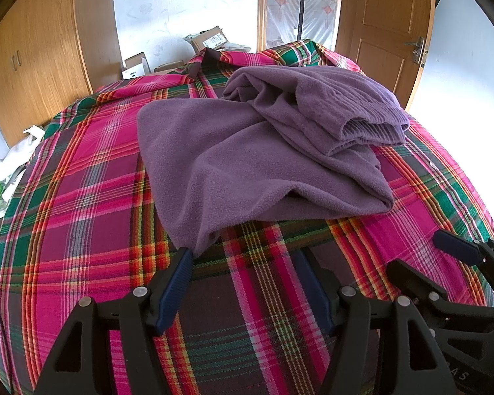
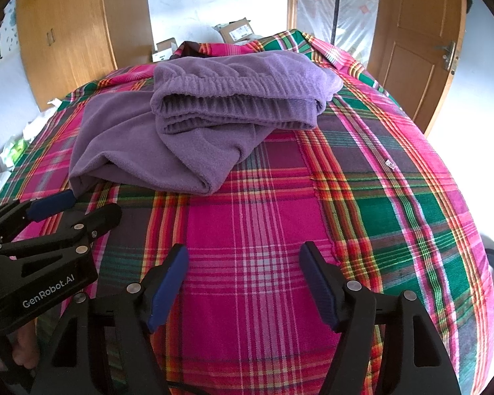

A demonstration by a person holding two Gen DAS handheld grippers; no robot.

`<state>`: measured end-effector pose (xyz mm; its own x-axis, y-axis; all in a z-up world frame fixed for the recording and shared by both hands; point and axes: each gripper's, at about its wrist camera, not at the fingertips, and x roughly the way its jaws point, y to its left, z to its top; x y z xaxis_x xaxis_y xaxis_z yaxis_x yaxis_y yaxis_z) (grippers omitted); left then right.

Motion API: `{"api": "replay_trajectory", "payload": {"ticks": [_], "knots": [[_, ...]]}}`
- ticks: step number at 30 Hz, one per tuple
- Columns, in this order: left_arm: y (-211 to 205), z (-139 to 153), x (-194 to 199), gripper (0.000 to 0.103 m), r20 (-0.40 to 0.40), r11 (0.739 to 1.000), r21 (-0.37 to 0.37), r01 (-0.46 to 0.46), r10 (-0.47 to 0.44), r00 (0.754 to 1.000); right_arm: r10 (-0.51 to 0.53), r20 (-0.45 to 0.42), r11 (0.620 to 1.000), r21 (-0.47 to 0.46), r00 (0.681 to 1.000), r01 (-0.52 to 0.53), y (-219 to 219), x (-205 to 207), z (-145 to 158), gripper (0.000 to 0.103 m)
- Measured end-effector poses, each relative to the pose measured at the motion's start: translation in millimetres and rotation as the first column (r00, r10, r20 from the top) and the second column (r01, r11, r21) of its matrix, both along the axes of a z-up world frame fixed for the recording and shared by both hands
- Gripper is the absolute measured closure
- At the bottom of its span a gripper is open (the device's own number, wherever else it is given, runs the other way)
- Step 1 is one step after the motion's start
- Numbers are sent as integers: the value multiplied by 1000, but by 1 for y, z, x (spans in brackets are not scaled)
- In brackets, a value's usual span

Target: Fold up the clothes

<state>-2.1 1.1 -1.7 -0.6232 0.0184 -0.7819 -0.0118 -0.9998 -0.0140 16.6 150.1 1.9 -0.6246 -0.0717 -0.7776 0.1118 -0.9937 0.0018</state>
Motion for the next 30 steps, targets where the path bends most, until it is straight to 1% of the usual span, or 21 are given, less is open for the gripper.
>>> {"api": "replay_trajectory", "payload": {"ticks": [6,8,11,13,15,19,23,30], "knots": [[-2,0,2,37,-1,1000,7,21,-21,1000,-8,0,1000,2,1000,8,-1,0,0,30],[-2,0,3,37,1,999,1,39,-39,999,-10,0,1000,3,1000,10,-1,0,0,30],[-1,2,5,38,10,998,-30,62,-62,998,-13,-1,1000,5,1000,13,-1,1,0,30],[-3,5,5,40,21,997,-43,61,-60,998,-15,-1,1000,6,1000,15,-1,1,0,30],[-7,9,5,40,23,998,-39,52,-51,998,-16,-1,1000,6,1000,16,-1,1,0,30],[-11,23,8,40,-15,997,-43,66,-66,998,-16,-1,1000,5,1000,16,-1,1,0,30],[-15,34,6,40,-43,996,-27,83,-84,996,-16,0,1000,5,1000,16,-2,1,0,30],[-10,51,-17,41,-77,992,-51,118,-121,990,-14,0,1000,3,1000,14,-2,0,0,30]]}}
